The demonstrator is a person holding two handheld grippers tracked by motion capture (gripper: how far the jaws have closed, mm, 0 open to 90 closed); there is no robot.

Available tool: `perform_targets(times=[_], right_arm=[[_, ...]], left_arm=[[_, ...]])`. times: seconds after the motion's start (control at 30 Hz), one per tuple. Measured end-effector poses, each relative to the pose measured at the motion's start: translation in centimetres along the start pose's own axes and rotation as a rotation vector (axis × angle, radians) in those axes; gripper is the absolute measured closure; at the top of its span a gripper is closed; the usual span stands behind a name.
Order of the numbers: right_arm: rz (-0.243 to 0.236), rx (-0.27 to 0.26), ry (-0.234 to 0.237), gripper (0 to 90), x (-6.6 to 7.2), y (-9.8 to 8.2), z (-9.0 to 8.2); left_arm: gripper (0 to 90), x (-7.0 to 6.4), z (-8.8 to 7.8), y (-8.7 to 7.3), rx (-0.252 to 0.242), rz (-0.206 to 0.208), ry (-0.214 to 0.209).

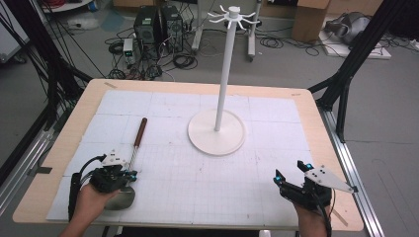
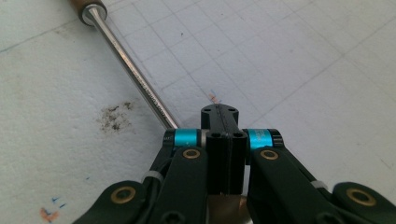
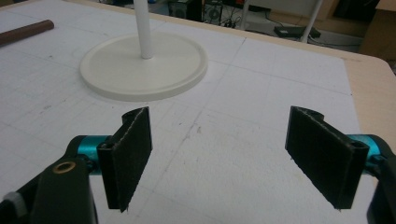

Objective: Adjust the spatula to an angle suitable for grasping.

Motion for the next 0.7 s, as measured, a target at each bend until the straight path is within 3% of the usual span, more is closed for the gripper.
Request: perform_targets(times=[0.4, 0.7], right_arm=[[0.005, 0.003, -0.002, 21.7, 0.0, 0.0, 0.0], [0.002, 0.005, -0.002, 21.7, -0.2, -0.1, -0.1]], left_arm=[[89.4, 1.3, -0.6, -0.3, 0.028, -0.021, 0.057], [89.4, 2.9, -1.3, -0.8, 0.040, -0.070, 0.117]])
Point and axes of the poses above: each handheld gripper's, and its own axes: z roughly forward along the jaws, y roughly out of its top, x roughly to its left, the point moved 5 cm from there along z, roughly forward along the jaws
